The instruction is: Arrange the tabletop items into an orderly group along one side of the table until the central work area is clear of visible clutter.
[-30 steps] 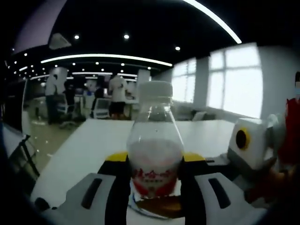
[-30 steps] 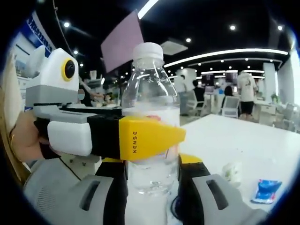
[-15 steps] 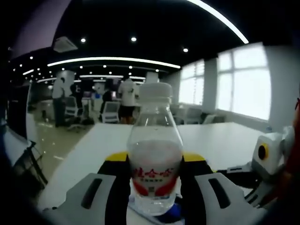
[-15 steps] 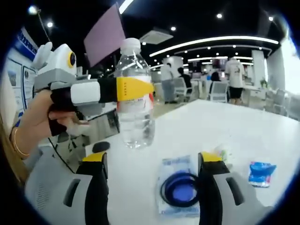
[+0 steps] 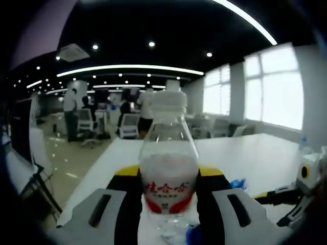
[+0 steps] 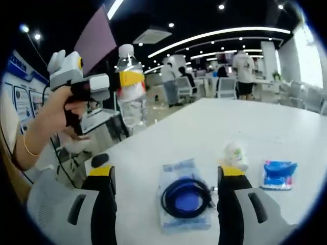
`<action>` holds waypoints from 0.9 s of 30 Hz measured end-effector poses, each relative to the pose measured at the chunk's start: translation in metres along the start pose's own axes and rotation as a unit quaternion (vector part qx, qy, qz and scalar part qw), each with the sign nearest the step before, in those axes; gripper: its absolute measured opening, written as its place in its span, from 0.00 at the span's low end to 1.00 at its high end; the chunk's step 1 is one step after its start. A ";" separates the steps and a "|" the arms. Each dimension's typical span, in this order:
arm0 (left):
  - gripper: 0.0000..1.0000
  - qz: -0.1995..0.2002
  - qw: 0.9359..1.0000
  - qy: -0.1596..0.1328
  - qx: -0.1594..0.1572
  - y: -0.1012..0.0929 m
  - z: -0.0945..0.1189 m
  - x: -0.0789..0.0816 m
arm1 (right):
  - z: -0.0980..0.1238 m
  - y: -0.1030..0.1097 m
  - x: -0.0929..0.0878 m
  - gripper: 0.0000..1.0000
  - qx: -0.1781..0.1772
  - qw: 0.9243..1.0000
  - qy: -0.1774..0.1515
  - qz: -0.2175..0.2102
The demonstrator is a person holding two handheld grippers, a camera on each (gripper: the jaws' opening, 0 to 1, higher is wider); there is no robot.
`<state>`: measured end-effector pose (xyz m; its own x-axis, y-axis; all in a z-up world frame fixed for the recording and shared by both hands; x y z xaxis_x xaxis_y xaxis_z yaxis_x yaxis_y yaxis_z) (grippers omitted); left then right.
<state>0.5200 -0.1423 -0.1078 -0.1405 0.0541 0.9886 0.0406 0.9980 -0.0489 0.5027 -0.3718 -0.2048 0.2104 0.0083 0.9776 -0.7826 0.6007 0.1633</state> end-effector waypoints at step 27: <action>0.38 -0.001 0.999 0.013 0.031 0.058 -0.069 -0.070 | 0.005 -0.040 -0.037 0.77 -0.060 0.996 0.057 -0.026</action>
<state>0.6002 -0.0900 -0.1697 -0.1150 0.0512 0.9920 -0.0217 0.9983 -0.0541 0.5227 -0.4002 -0.2466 0.3203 0.0611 0.9453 -0.6944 0.6939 0.1904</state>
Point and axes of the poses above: the point that each gripper's makers call its tool centre point, and the gripper's own axes: z roughly backward along the fingers, y roughly to its left, x roughly out of its top, the point moved 8 cm from there along z, roughly backward along the fingers, and after that the axes turned 13 degrees about -y, right-handed, at the moved point
